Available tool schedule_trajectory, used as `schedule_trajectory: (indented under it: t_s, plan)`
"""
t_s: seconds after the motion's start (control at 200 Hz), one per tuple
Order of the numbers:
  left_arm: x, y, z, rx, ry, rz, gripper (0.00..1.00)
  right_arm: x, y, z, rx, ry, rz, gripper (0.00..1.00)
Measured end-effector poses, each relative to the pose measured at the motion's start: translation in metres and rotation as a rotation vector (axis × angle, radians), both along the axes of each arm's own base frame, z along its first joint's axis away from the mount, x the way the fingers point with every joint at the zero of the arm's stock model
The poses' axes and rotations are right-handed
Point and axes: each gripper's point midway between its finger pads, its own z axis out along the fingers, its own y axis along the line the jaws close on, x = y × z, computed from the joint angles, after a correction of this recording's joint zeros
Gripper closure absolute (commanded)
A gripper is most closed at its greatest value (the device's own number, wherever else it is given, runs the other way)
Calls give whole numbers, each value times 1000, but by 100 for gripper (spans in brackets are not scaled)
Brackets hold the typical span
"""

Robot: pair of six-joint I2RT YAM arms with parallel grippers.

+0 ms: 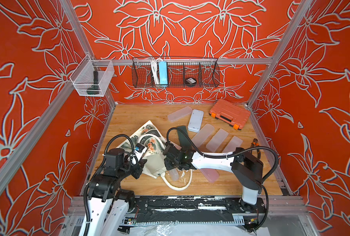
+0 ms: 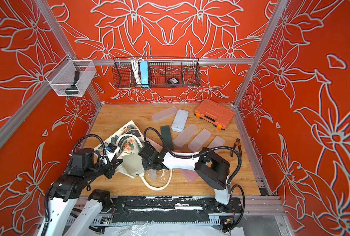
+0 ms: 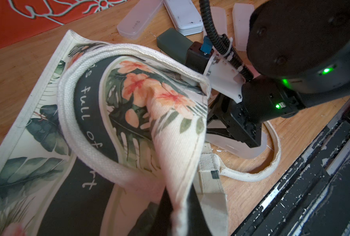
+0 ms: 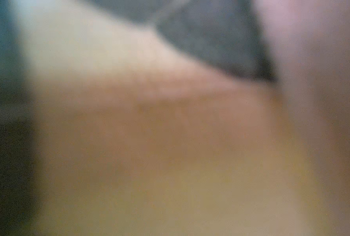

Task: Take out the pencil case from the canvas bag
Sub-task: Pick up the pencil case from the canvas bag.

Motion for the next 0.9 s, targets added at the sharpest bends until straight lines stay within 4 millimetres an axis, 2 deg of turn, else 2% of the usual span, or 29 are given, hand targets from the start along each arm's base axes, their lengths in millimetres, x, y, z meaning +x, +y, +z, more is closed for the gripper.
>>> schedule_trajectory:
  t_s: [0.125, 0.375, 0.66, 0.901]
  plan:
    - [1, 1, 1, -8, 2, 14, 100, -6, -8, 10, 28, -7, 8, 85]
    - [9, 7, 14, -18, -16, 80, 100, -12, -18, 52, 125, -52, 12, 86]
    - [23, 13, 27, -48, 22, 164, 100, -19, -29, 71, 168, -64, 17, 89]
    - [30, 12, 34, -82, 71, 200, 100, -21, -38, 109, 244, -113, 9, 88]
